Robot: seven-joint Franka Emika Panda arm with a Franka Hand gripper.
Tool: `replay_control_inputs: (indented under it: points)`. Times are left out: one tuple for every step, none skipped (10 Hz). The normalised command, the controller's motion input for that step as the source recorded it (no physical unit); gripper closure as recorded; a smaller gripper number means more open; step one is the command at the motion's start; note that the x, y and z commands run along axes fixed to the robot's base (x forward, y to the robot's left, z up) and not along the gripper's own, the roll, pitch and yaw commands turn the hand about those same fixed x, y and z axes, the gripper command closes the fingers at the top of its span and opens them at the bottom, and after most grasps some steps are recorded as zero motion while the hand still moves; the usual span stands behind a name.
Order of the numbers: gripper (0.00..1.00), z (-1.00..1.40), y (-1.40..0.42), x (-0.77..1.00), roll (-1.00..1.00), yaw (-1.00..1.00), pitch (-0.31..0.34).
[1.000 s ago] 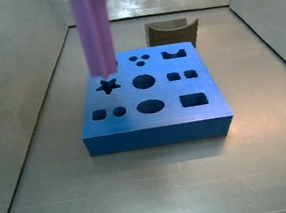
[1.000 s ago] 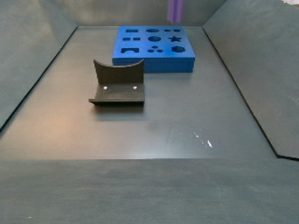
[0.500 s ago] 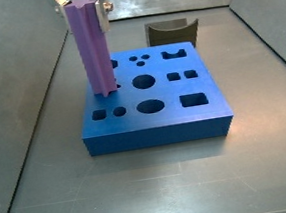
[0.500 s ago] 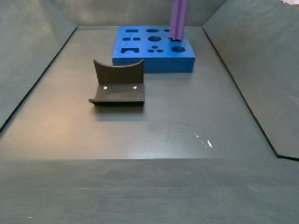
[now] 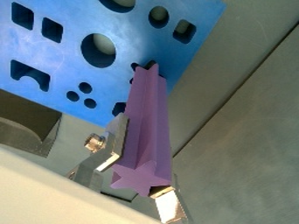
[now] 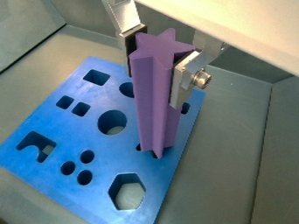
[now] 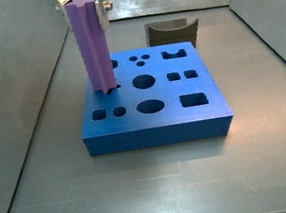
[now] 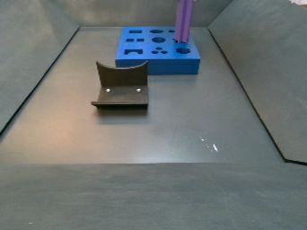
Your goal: Insert the star object.
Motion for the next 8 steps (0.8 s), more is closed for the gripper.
replay_control_inputs:
  points:
    - [1.00, -0.51, 0.05, 0.10, 0.09, 0.00, -0.163]
    - [1.00, -0.55, 0.01, 0.14, 0.09, 0.00, -0.179]
    - [1.00, -0.57, 0.00, 0.10, 0.05, -0.14, -0.201]
    - [1.00, -0.60, 0.00, 0.00, 0.00, -0.19, -0.276]
    - [1.00, -0.57, -0.02, -0.02, -0.05, -0.05, -0.326]
    - [1.00, -0.43, -0.13, -0.12, -0.04, 0.00, -0.280]
    - [1.00, -0.29, -0.10, -0.09, -0.04, 0.00, -0.210]
    - [1.00, -0.24, -0.11, -0.06, 0.00, 0.01, -0.167]
